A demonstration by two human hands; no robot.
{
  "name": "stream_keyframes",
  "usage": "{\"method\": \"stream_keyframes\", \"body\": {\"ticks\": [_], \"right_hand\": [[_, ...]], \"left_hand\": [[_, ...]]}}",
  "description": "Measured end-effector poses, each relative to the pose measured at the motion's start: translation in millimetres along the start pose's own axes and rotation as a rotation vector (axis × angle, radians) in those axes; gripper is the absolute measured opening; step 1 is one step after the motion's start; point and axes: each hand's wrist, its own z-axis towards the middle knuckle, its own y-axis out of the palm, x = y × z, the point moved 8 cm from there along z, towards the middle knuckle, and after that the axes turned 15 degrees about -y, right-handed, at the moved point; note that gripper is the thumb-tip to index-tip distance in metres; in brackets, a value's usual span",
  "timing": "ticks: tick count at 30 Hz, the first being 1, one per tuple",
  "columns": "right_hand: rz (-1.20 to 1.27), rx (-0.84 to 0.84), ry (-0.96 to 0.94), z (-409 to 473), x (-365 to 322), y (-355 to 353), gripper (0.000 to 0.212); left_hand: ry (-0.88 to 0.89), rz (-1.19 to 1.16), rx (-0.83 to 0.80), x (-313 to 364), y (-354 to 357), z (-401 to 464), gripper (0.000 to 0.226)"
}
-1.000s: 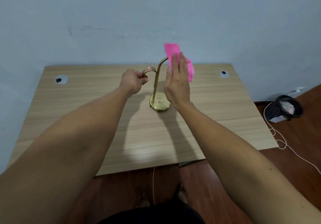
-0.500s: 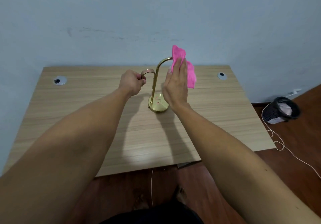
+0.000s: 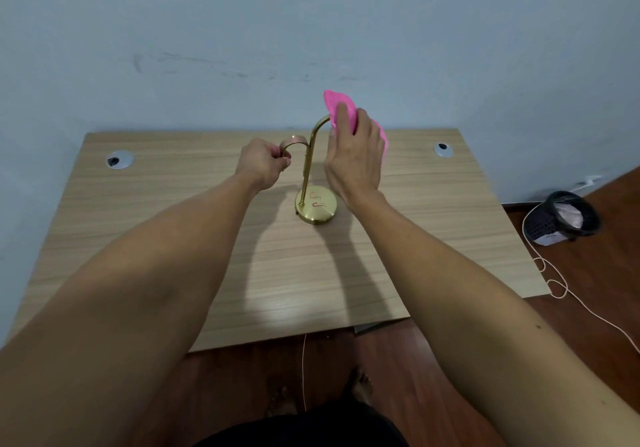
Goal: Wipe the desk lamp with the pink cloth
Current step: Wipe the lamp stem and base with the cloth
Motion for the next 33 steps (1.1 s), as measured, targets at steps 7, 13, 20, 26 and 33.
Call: {"method": "stream_keyframes", "body": {"ticks": [7,13,20,26,33], "right_hand": [[0.006,-0.039,-0.272,5,-20,6,0.037],[0.187,0.010,0.079,5,14,4,0.043],[0.276,0.119,0.061,12,-23,-3,0.045],[0.157,-0.276,-0.262,0,-69,32,0.048],[0.040,-0.394,-0.466,-9,-73,49,0.042]], "left_hand": [[0.001,-0.016,-0.027,-1,2,3,0.009],[-0.007,-0.063,-0.044,-4,4,7,0.004],[-0.030,-0.178,-0.083,-14,8,14,0.009],[-0.024,-0.297,-0.130,-24,12,7,0.011],[0.021,-0.339,-0.104,-33,10,8,0.020]]}}
